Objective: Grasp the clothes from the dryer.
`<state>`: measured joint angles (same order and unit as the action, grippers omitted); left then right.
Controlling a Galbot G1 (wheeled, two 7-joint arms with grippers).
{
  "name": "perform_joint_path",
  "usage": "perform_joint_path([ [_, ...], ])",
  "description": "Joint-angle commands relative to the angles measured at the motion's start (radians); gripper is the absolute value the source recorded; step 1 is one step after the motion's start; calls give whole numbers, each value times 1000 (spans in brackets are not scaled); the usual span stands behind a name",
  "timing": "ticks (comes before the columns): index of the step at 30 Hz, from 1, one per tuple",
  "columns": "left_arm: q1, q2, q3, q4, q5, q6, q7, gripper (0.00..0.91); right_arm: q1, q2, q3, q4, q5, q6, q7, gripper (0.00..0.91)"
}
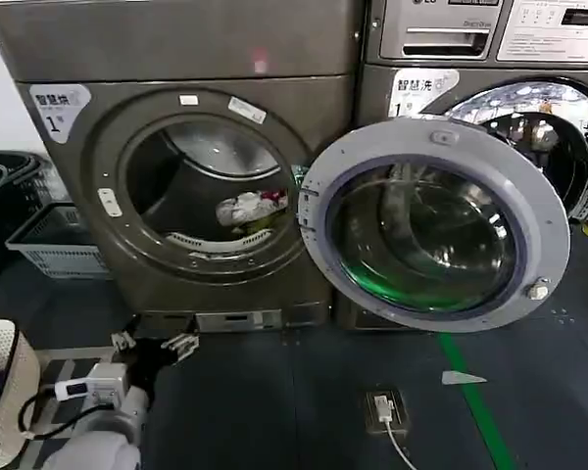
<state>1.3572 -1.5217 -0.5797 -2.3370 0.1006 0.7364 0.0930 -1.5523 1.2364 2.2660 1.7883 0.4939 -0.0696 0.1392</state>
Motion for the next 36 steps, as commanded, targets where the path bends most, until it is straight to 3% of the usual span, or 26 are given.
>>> perform_joint_path([
  [1,0,0,0,0,0,49,0,907,0,2,1,1,0,0,1,907],
  [36,4,0,2,-6,4,49,-4,907,0,4,4,6,-1,-3,2,907],
])
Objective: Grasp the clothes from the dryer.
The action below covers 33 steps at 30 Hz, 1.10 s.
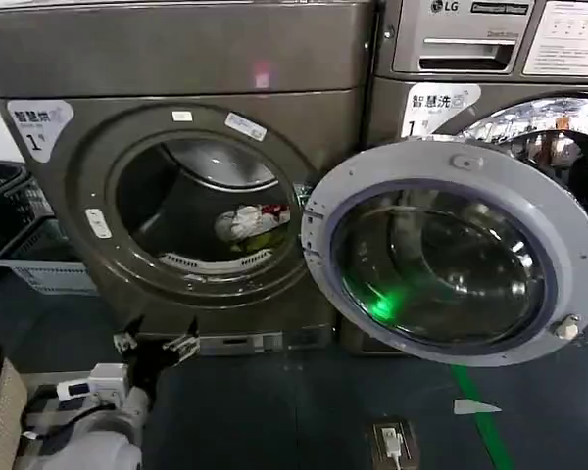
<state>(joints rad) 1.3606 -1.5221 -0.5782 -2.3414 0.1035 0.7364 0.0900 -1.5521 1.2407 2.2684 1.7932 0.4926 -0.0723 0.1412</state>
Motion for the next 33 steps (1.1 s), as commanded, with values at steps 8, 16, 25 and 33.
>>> perform_joint_path([
  [8,2,2,2,-3,-3,49,2,907,-1,0,0,-1,0,0,2,907],
  [16,0,5,2,1,-5,49,-1,907,-2,-7,1,-7,0,-1,3,907],
  [25,-3,7,2,2,-6,49,-2,907,-3,-11,2,-15,-1,-1,6,907],
  [33,-3,8,1,1,-7,49,-5,907,-4,-14,5,-18,0,-3,7,907],
])
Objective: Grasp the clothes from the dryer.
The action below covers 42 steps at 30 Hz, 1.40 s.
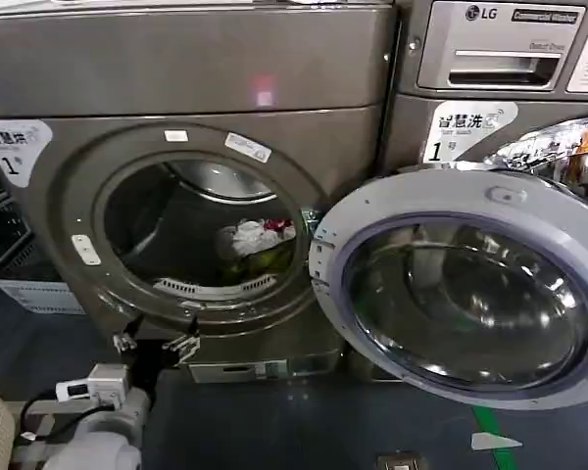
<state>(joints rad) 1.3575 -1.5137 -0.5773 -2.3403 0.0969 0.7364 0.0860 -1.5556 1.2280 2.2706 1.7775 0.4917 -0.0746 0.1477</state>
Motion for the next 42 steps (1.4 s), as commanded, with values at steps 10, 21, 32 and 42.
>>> perform_joint_path([
  [10,1,-2,1,0,0,49,2,907,-1,1,4,-4,0,0,1,907],
  [21,2,-5,5,6,1,49,2,907,-1,2,6,-7,-1,-1,1,907],
  [32,3,-6,5,7,1,49,2,907,0,4,5,-4,-2,-1,1,907],
  [42,3,-5,5,10,2,49,3,907,2,4,2,-6,-5,27,4,907],
])
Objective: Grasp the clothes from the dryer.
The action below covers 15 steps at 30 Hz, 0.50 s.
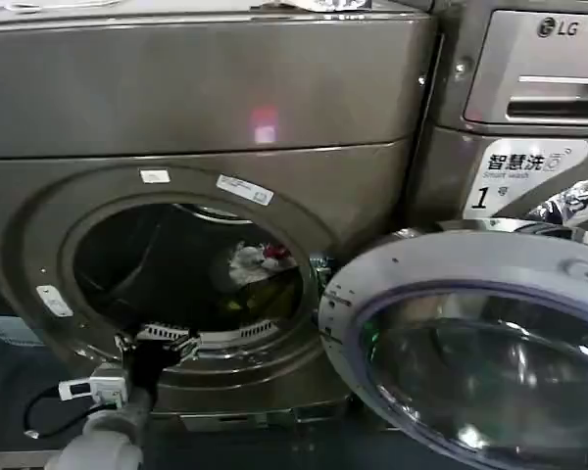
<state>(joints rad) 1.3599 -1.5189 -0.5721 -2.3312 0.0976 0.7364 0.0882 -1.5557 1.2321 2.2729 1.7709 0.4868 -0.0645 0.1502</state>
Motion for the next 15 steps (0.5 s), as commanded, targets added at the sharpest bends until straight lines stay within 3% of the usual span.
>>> perform_joint_path([
  [1,0,1,0,1,1,49,1,907,2,0,0,0,0,17,1,907],
  [9,-38,-1,-2,53,19,49,-1,907,-2,-3,-2,-2,0,21,-2,907],
  [15,-154,-1,13,136,21,49,0,907,13,-7,-20,12,-1,17,-4,907],
])
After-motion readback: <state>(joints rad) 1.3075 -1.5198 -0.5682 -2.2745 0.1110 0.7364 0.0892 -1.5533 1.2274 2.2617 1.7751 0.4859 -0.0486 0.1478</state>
